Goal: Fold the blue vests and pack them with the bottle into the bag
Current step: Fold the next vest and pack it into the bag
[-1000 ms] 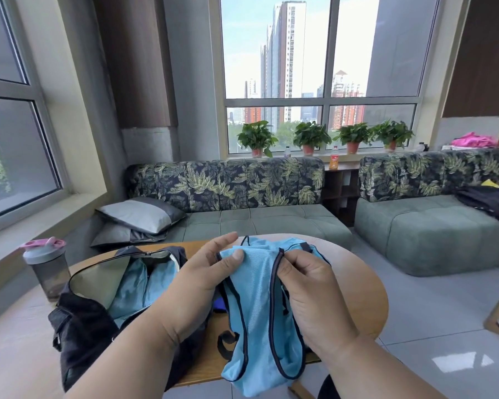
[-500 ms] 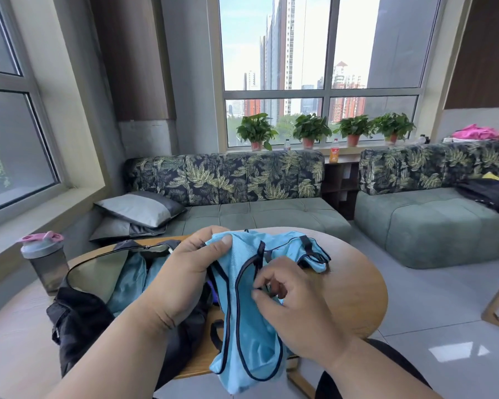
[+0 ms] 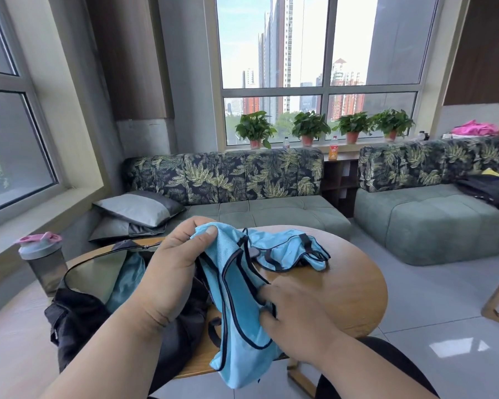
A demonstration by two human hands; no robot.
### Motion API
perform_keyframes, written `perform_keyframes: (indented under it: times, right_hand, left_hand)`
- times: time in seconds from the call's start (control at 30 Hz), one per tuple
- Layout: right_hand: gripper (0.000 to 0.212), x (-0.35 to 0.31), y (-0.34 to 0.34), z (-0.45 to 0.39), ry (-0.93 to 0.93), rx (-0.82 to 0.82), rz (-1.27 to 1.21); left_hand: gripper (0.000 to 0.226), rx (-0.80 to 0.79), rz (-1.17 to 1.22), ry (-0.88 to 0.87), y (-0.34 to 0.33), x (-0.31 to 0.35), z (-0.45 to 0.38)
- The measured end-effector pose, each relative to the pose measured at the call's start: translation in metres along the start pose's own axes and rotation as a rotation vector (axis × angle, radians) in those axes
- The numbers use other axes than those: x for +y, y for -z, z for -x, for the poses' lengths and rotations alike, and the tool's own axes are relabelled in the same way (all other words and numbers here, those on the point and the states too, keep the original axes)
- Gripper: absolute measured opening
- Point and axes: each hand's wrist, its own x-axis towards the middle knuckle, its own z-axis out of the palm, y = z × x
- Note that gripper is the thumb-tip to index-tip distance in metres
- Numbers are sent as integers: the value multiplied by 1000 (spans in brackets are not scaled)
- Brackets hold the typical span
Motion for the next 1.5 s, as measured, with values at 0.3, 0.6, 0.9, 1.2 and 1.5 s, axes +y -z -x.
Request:
perform_keyframes:
  times: [0.3,0.6,0.9,1.2,1.5]
  right_hand:
    - [48,0,6,5,276,-145,212]
    - [23,25,27,-16,335,24,363]
    - [13,25,158,-81,343,304,336]
    - [22,9,106,-60,64,-66,279]
    - [27,-16,51,-36,-105,322,-368]
  left_hand:
    - [16,212,-21,-14,25,-1,-17]
    - [21,254,-82,-6,35,0,-32]
    - [26,215,8,-131,20,50,-81]
    - [36,131,-61,-68,-27,46,-87]
    - [53,125,-263,-56,-30,15,-63]
